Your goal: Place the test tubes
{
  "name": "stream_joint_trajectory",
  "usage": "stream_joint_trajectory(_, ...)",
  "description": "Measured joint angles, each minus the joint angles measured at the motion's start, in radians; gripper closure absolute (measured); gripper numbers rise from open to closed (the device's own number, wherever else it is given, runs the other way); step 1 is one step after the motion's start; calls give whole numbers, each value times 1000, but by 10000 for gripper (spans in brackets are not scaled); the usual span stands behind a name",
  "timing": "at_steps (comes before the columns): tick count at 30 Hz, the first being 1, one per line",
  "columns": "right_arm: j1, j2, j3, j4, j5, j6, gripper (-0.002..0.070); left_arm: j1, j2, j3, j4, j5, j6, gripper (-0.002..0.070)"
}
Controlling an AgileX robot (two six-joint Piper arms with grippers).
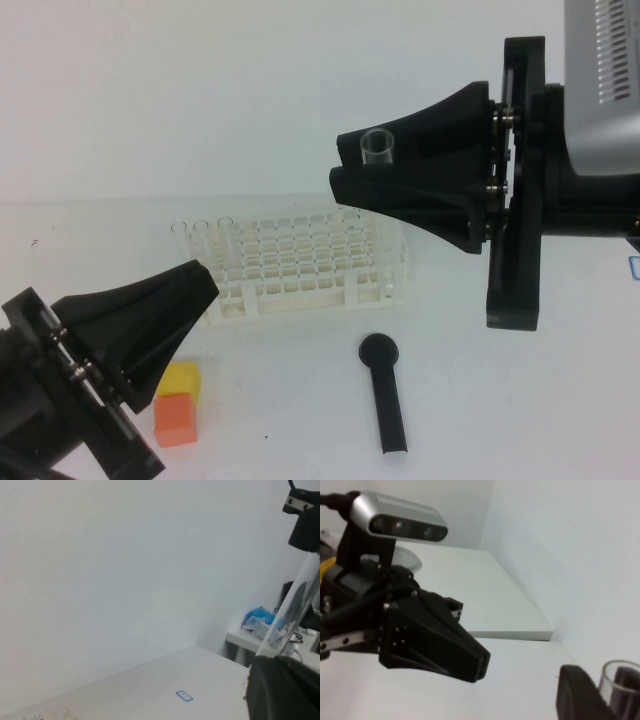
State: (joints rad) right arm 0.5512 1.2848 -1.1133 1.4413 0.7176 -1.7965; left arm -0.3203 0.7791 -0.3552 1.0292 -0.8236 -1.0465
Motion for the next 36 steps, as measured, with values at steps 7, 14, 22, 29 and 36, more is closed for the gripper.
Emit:
stream_joint_trajectory(7, 0, 0, 0, 0, 18, 47, 556, 0, 0, 0, 44, 55, 0, 676)
stream_joint_trajectory(14, 0, 0, 0, -1, 42, 58, 556, 0, -23, 2, 68, 203, 0, 676)
stream_joint_trajectory(22, 0, 0, 0, -2, 49, 90, 556, 0, -229, 74, 11, 378, 0, 676)
stream_joint_trajectory(29, 0, 0, 0, -2, 67, 102, 556, 0, -501, 255, -250, 542, 0, 676)
stream_joint_trajectory(36, 0, 0, 0, -2, 86, 104, 556, 0, -554, 304, -603, 628, 0, 676)
